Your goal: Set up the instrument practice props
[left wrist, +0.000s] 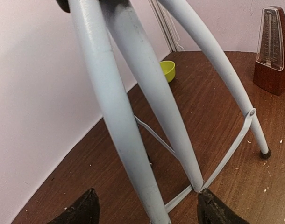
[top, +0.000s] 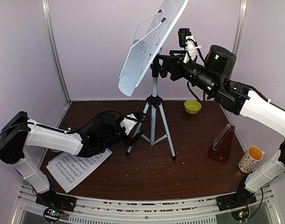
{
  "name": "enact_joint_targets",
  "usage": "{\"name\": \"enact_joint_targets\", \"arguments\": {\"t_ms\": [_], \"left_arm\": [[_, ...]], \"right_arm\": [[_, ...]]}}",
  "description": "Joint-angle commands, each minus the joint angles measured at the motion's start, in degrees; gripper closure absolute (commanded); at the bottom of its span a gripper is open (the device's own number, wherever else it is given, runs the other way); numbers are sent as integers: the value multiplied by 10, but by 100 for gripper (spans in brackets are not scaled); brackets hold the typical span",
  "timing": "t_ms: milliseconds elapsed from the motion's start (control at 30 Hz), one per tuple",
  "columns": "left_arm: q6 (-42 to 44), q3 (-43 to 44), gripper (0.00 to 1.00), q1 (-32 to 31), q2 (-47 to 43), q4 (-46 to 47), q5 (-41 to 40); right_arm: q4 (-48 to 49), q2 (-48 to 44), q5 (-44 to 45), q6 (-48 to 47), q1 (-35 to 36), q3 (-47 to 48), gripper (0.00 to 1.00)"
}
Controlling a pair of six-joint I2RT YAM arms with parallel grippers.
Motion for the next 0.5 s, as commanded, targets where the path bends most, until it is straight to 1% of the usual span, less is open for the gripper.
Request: {"name": "enact_joint_targets", "arguments": {"t_ms": [0, 33, 67, 167, 300, 400, 467], "left_arm": [[-27, -19, 26, 6, -38, -5, 3], [-37, -25, 26, 9, -47, -14, 10], [-47, -28, 26, 13, -58, -26, 16], [-76, -40, 24, 23, -83, -67, 37], [-102, -64, 23, 35, -107, -90, 66], [-104, -64, 22, 39, -108, -115, 94], [-104, -55, 22, 43, -98, -133, 117]], "right_arm": [[-19, -50, -16, 7, -3, -56, 7], [-27, -64, -19, 12, -3, -75, 2], [-32, -78, -23, 17, -3, -95, 0], [-48, -118, -29, 36, -3, -169, 0], [-60, -160, -7, 76, -4, -252, 0], [-68, -164, -10, 91, -5, -302, 0], [-59, -159, -19, 81, -6, -336, 0]]}}
